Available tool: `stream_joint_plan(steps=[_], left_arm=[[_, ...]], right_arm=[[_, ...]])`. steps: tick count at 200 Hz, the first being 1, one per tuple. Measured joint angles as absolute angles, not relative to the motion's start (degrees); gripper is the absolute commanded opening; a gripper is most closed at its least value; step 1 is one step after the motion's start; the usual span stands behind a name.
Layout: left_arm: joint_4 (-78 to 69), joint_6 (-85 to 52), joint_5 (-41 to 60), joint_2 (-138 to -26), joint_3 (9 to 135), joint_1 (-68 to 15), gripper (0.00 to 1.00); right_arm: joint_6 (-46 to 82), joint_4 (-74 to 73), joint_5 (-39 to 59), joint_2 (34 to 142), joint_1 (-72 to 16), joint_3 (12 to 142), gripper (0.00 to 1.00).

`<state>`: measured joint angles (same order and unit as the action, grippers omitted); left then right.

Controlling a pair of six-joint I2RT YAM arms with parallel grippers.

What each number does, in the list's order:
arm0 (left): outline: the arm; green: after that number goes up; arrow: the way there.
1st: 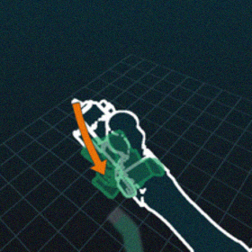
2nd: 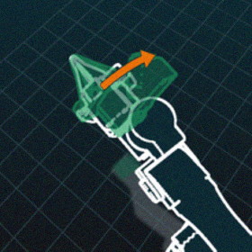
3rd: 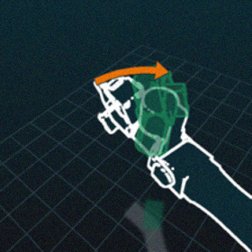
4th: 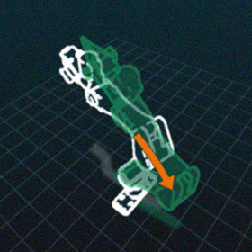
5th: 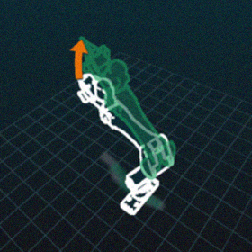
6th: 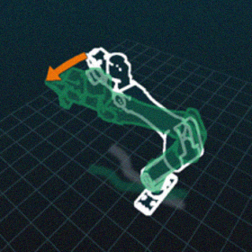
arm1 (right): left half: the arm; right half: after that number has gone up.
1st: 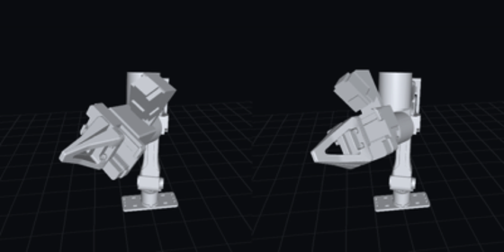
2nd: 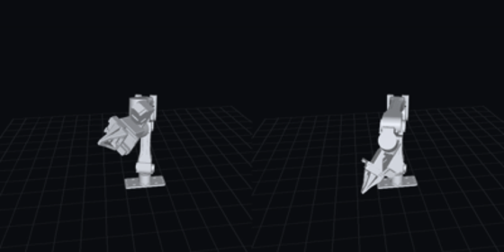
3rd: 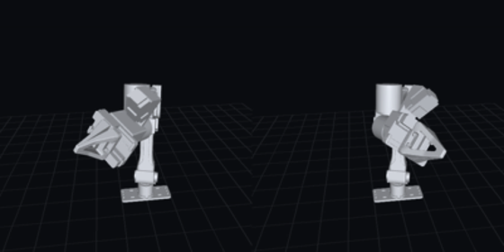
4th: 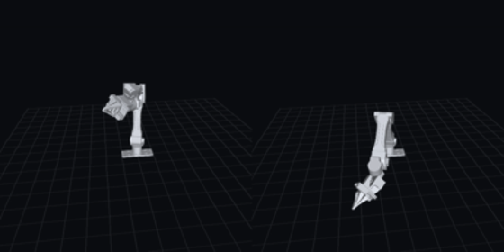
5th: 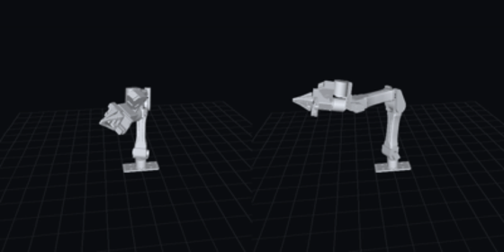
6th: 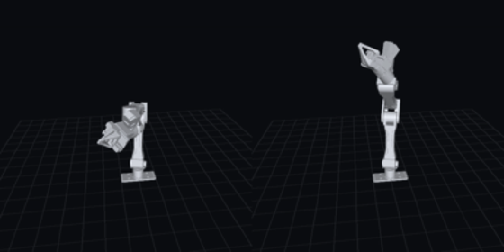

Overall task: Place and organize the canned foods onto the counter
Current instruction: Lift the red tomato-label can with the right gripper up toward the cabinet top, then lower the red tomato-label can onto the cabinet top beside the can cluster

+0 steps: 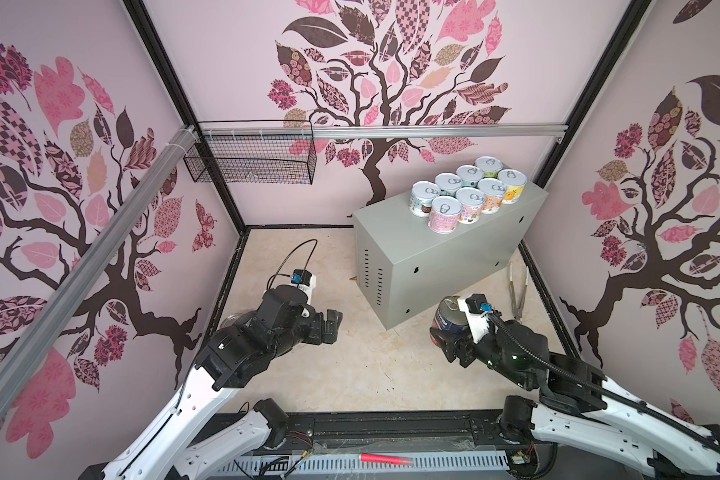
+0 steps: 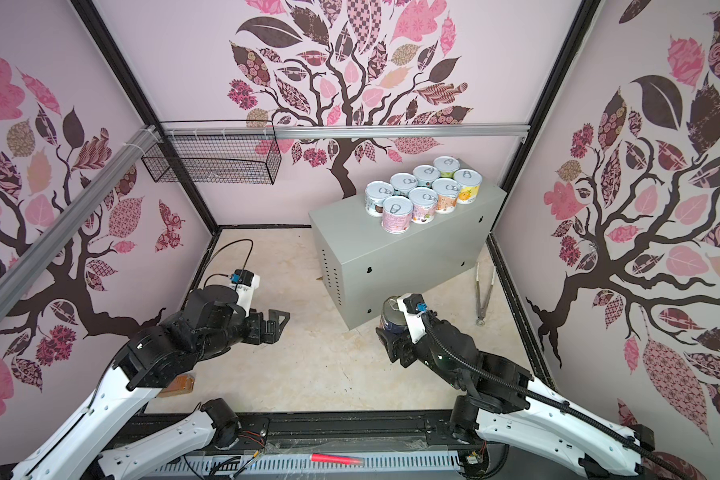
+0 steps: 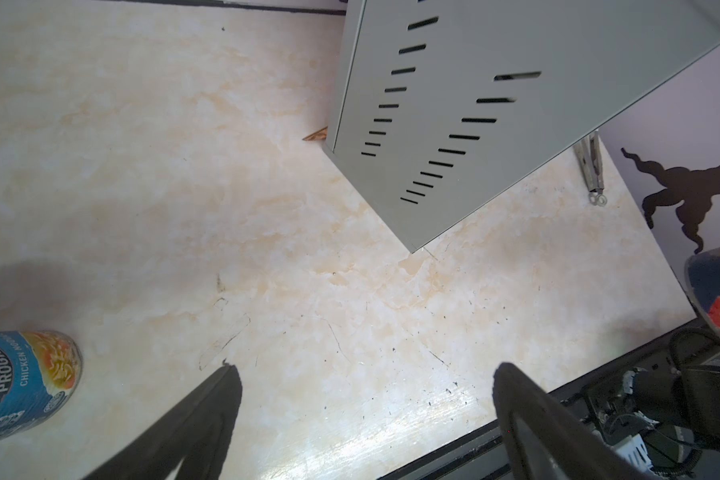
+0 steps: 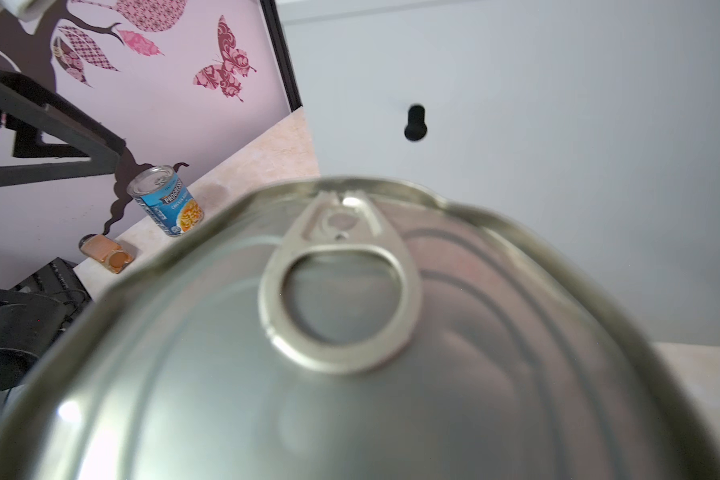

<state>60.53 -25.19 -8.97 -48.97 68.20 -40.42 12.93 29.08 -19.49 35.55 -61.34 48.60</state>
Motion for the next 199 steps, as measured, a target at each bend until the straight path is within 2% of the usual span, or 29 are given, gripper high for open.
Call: stream_joint_plan(steps=[87, 152, 199], left_arm=[[68.2, -19.8, -7.2, -55.9, 85.1, -40.4, 0.98], [68.8, -18.4, -7.2, -55.8, 87.0, -40.4, 0.98], [68.2, -18.0, -7.2, -54.2, 86.0, -40.4, 0.98]], right_arm=[[10.0, 46.4, -17.1, 56.8, -61.3, 82.2, 0.51], [7.6, 48.2, -18.4, 71.3, -60.7, 99.1, 0.51], [5.7, 47.4, -16.9, 83.4, -52.9, 111.9, 0.48]])
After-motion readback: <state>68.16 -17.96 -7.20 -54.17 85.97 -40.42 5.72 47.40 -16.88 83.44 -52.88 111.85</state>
